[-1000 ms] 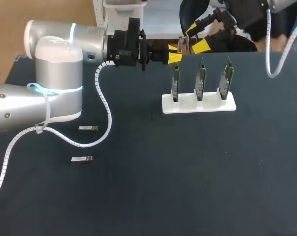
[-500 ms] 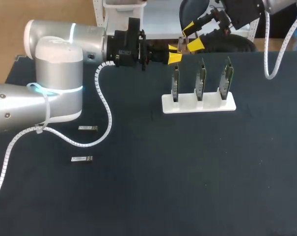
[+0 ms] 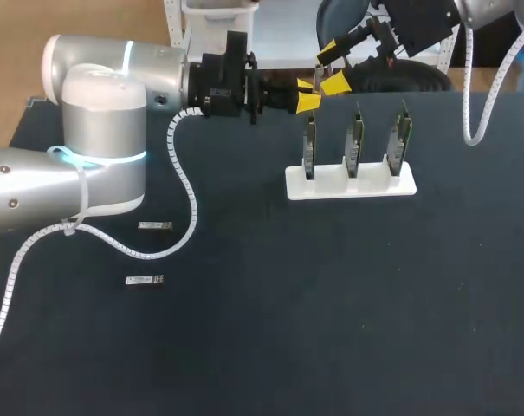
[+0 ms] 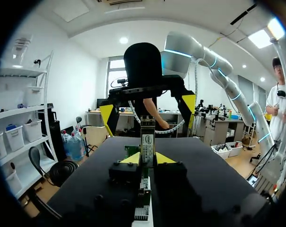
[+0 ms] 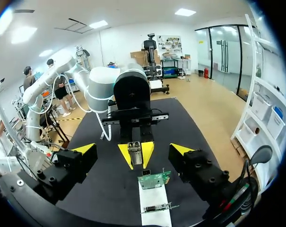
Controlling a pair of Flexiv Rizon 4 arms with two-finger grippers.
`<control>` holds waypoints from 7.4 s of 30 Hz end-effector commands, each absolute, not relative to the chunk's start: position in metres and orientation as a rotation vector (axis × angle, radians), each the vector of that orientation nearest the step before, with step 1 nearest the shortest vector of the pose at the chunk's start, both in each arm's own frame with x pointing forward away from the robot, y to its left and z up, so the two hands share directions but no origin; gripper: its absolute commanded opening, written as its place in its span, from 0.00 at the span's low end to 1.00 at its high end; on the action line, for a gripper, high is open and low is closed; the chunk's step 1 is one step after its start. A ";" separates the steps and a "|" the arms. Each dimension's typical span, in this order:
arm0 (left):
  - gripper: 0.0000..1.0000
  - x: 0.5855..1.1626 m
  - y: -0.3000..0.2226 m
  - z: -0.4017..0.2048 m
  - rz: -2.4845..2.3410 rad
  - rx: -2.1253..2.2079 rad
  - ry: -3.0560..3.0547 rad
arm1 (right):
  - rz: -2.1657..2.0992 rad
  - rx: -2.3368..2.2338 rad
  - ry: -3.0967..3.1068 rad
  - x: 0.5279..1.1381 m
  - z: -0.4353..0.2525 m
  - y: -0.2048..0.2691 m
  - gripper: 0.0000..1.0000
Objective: Pick up the optical module with the left hand, and insert it into the network port with the right hand.
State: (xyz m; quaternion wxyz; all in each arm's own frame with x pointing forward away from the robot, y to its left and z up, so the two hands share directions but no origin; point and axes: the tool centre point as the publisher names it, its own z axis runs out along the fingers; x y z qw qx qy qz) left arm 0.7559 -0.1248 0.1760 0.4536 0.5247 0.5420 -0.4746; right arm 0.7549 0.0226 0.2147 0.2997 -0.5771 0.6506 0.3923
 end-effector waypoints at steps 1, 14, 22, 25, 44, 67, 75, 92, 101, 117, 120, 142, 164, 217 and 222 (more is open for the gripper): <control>0.00 0.755 -0.125 0.176 -1.168 1.291 1.338 | 1.029 -1.524 1.727 0.752 0.215 0.024 1.00; 0.00 0.755 -0.125 0.176 -1.168 1.291 1.338 | 1.043 -1.536 1.716 0.751 0.215 0.030 1.00; 0.00 0.755 -0.125 0.176 -1.168 1.291 1.338 | 1.039 -1.527 1.720 0.752 0.216 0.031 1.00; 0.00 0.755 -0.125 0.176 -1.168 1.291 1.338 | 1.039 -1.524 1.722 0.752 0.215 0.031 1.00; 0.00 0.755 -0.125 0.176 -1.168 1.291 1.338 | 1.051 -1.525 1.721 0.754 0.213 0.032 0.00; 1.00 0.755 -0.121 0.175 -1.168 1.299 1.350 | 1.044 -1.529 1.732 0.755 0.212 0.028 0.00; 1.00 0.760 -0.110 0.157 -1.116 1.346 1.467 | 1.044 -1.531 1.730 0.755 0.211 0.028 0.00; 1.00 0.766 -0.097 0.130 -0.986 1.510 1.565 | 1.045 -1.517 1.736 0.749 0.210 0.025 0.00; 1.00 0.768 -0.094 0.122 -0.954 1.540 1.594 | 1.044 -1.508 1.740 0.747 0.210 0.023 0.00; 1.00 0.770 -0.091 0.115 -0.921 1.578 1.639 | 1.044 -1.504 1.743 0.746 0.209 0.022 0.00; 1.00 0.770 -0.092 0.113 -0.914 1.584 1.653 | 1.044 -1.503 1.744 0.746 0.209 0.022 0.00; 1.00 0.771 -0.094 0.107 -0.938 1.606 1.709 | 1.048 -1.501 1.750 0.751 0.207 0.019 0.00; 1.00 0.768 -0.094 0.103 -0.935 1.611 1.746 | 1.039 -1.535 1.753 0.753 0.204 0.020 0.00; 1.00 0.768 -0.094 0.103 -0.935 1.611 1.746 | 0.972 -1.710 1.721 0.766 0.168 0.037 0.00; 1.00 0.768 -0.094 0.103 -0.935 1.611 1.746 | 0.943 -1.726 1.699 0.762 0.170 0.035 0.00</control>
